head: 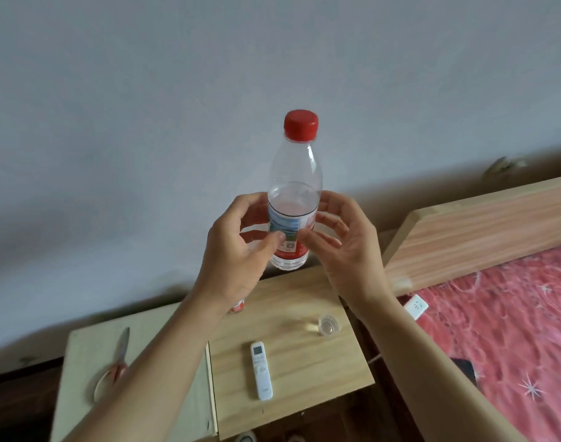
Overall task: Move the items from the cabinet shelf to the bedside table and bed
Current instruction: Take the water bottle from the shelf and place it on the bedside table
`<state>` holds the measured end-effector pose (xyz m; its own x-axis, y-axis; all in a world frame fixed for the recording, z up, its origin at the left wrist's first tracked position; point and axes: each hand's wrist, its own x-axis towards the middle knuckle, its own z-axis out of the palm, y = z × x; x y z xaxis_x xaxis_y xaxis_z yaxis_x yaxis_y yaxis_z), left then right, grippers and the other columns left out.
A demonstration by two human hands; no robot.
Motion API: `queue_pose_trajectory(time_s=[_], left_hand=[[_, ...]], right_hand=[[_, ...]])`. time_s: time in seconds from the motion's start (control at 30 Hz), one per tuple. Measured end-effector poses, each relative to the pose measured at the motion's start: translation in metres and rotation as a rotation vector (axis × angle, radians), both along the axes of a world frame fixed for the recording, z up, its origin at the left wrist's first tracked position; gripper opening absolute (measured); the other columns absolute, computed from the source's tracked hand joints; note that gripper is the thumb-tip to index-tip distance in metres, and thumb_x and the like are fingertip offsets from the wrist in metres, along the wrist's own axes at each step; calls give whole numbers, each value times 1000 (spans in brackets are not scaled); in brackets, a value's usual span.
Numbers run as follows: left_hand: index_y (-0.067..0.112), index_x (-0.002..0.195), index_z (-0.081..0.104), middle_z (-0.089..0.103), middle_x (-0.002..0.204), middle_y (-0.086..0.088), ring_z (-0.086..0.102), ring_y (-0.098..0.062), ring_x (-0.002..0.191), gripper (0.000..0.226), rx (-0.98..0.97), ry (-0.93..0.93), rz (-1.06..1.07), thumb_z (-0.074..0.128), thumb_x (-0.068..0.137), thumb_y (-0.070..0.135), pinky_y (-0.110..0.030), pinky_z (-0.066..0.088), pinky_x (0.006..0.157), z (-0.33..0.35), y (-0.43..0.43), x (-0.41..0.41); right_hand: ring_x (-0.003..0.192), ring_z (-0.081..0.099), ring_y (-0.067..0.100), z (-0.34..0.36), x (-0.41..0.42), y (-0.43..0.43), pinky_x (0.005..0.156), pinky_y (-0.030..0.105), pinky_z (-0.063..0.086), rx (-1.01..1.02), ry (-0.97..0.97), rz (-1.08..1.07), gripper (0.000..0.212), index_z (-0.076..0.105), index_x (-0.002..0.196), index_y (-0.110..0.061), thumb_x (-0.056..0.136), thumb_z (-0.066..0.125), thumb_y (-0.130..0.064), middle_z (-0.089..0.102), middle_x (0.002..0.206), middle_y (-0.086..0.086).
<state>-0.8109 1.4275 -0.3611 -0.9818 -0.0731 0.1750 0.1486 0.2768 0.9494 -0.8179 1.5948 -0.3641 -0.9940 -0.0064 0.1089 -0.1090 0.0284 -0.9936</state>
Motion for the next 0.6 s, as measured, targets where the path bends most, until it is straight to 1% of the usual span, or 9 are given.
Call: queue_pose_trajectory(time_s=[0.1,0.17,0.23,0.3,0.33,0.47,0.6], left_hand=[[15,121,62,72,111,4,70,-9,103,45,12,-23,18,75,81,-1,-26,57,90,-50,0,-14],[16,120,61,71,110,4,70,-11,102,44,-5,-33,25,76,81,1,-28,59,86,-87,0,-21],[18,119,60,70,109,5,69,-12,101,44,-36,-43,30,77,81,5,-33,61,83,-121,-1,-25],[21,119,59,70,109,8,69,-11,102,44,-72,-51,39,78,81,9,-39,60,84,-153,-3,-28],[21,119,59,70,109,7,69,-11,102,44,-82,-51,40,79,81,10,-40,59,86,-166,-4,-31],[16,119,60,69,110,3,69,-11,101,43,-101,-68,28,78,82,6,-31,58,88,-218,-10,-38],[16,120,59,70,111,1,69,-12,104,42,-73,-94,22,77,84,9,-34,58,91,-268,-14,-44]], right_hand=[[112,67,10,-45,-14,-5,93,33,59,1,-49,-6,43,62,117,-23,82,80,-4,72,112,-6],[112,66,9,-77,-21,-7,90,29,59,16,-78,-6,43,61,120,-17,83,78,-2,71,114,-5],[111,67,8,-108,-26,-8,85,26,59,38,-100,-7,43,61,121,-13,84,77,0,71,115,-2],[110,67,11,-137,-30,-11,83,25,60,59,-123,-4,42,61,120,-13,83,77,0,72,114,-1],[109,67,12,-150,-33,-13,83,25,60,68,-130,-4,42,61,120,-13,83,78,-1,72,114,-2],[112,67,14,-206,-38,-21,83,27,60,53,-170,-14,44,60,119,-13,81,79,-1,70,117,0],[114,67,16,-256,-42,-28,85,29,60,34,-216,-41,45,60,119,-13,81,79,3,70,119,3]])
